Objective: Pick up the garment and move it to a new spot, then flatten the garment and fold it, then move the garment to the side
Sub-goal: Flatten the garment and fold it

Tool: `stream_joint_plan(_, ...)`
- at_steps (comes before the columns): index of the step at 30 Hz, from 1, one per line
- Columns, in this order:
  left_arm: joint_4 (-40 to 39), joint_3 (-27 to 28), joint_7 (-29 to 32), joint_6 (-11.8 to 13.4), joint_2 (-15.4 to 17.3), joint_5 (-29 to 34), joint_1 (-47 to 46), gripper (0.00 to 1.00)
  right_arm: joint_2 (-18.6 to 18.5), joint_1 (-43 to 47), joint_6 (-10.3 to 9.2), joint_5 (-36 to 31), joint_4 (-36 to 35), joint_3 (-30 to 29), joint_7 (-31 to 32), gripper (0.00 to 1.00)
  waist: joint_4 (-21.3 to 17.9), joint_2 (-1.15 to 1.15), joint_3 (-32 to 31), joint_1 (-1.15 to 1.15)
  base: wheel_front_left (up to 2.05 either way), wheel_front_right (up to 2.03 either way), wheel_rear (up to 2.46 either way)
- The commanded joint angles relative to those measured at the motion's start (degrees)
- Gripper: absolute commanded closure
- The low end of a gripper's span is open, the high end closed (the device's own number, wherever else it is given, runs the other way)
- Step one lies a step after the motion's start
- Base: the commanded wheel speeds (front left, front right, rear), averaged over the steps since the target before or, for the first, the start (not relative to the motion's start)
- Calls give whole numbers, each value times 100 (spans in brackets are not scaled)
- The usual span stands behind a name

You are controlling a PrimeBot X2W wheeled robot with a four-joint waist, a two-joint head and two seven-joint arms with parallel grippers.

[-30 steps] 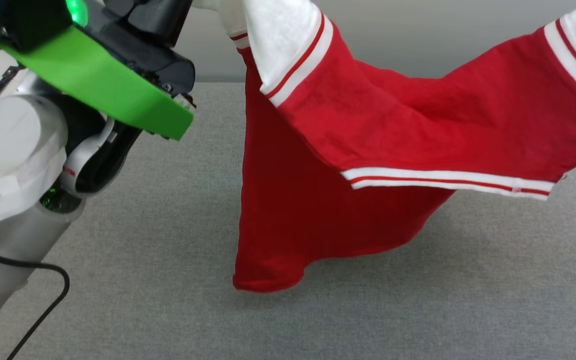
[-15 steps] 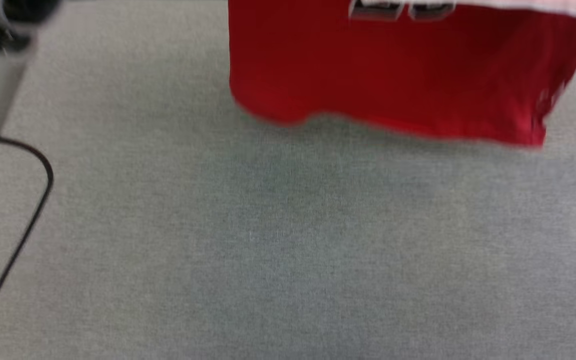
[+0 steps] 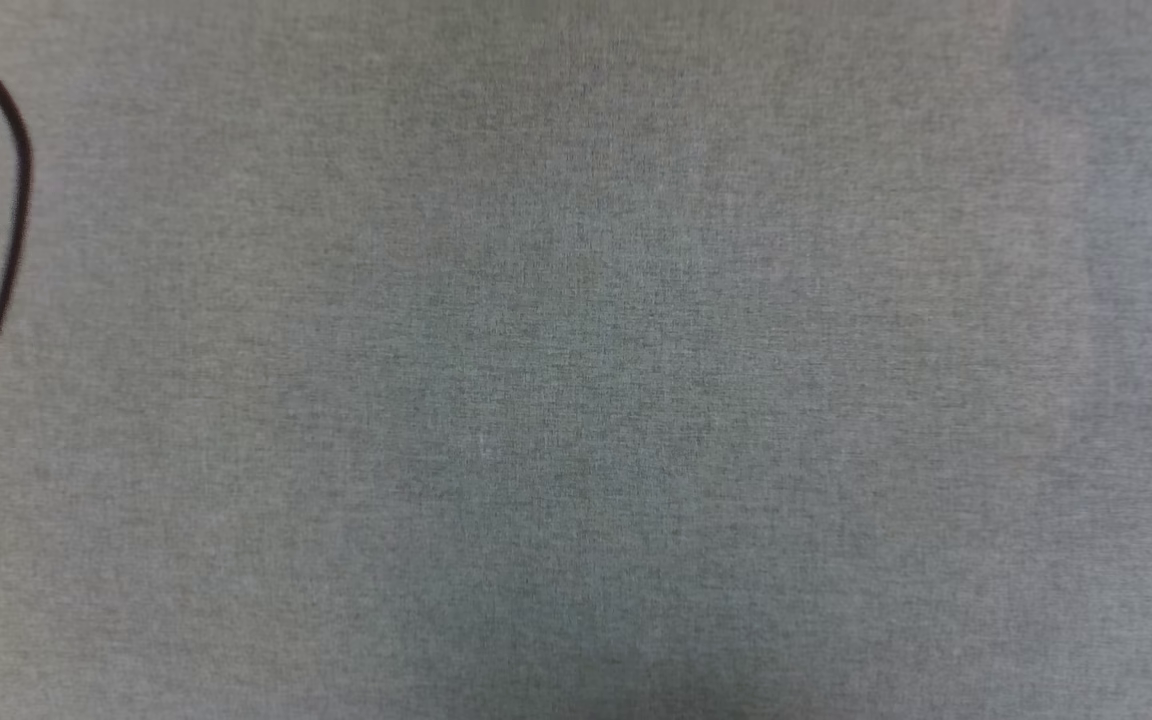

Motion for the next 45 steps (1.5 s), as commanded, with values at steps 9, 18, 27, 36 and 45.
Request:
stream_joint_plan(9, 602, -32, -433, -293, -27, 213, 172, 100, 13, -17, -1, 41, 852, 503, -658, 100, -1, 0, 376, -2, 0, 0, 0)
stream_joint_plan(18, 47, 427, -501, -327, 145, 269, 1837, 100, -172, 1516, -1, 589, 613, 1117, -1220, 100, -24, 0, -104, -2, 0, 0, 0)
stream_joint_plan(27, -974, 1008, -503, -85, 424, 312, 4562, 100, -286, 3509, -1, 1030, 50, 1434, -1485, 100, -166, 0, -916, -2, 0, 0, 0)
stream_joint_plan(36, -1631, 1240, -503, 242, 518, 89, 6875, 100, -210, 5641, -1, 1157, -384, 1291, -1476, 100, -241, 0, -1698, -2, 0, 0, 0)
stream_joint_plan(45, -1880, 1322, -496, 578, 612, -135, 8422, 100, 57, 7636, -1, 1155, -783, 820, -1330, 100, -232, 0, -2456, -2, 0, 0, 0)
